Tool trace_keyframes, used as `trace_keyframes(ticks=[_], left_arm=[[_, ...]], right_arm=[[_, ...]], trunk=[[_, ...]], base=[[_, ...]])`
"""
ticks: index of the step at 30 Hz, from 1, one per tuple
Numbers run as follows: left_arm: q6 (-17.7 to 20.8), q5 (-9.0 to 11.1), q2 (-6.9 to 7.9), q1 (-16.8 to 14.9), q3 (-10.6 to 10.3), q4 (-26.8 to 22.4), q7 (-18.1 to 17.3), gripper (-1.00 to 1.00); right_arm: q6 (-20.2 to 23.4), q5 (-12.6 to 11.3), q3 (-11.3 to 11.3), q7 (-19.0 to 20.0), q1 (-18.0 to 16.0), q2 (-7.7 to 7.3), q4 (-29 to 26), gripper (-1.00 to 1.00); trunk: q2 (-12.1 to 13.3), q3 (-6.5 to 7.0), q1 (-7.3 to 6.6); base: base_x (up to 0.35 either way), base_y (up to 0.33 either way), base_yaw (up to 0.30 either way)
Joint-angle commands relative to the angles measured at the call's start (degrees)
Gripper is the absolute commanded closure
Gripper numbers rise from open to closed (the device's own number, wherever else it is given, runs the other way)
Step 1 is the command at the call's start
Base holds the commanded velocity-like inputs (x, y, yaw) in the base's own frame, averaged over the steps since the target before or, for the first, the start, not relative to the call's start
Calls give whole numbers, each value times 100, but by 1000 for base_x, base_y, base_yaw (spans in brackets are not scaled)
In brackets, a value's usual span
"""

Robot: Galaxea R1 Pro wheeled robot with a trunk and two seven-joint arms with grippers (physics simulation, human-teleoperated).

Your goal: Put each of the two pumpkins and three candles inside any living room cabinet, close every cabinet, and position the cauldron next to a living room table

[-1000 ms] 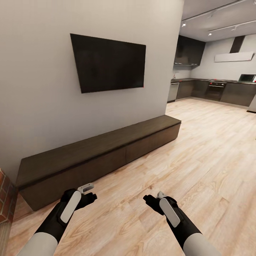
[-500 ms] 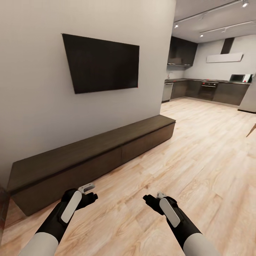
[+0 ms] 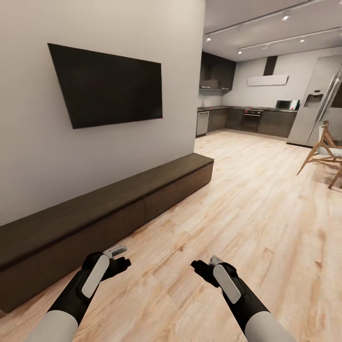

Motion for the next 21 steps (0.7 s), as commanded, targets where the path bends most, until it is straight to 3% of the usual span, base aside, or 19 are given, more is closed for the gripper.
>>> trace_keyframes(ticks=[1,6,10,13,16,21], left_arm=[[6,61,7,-3,-19,-10,58,-100],[11,61,10,-2,-26,-10,58,-100],[14,61,13,-4,-28,-10,50,-100],[21,61,8,-2,-30,-16,43,-100],[28,61,6,-3,-30,-163,38,-100],[60,69,6,0,-34,-370,39,-100]], right_arm=[[12,-53,13,-53,-5,-2,-7,-100],[70,-81,-172,-74,-5,-2,-14,-100],[91,-155,-680,-96,-5,-5,-15,-100],[94,-165,-860,-89,-5,-16,-16,-100],[95,-168,-932,-85,-5,-41,-16,-100],[95,-226,-1034,-83,-5,-210,-8,-100]], trunk=[[-3,-3,-1],[-3,13,-1],[-3,22,-1],[-3,18,-1],[-3,3,-1],[-3,-31,-1]], base=[[0,0,-272],[0,0,-272],[0,0,-275],[0,0,-271],[0,0,-226],[0,0,-192]])
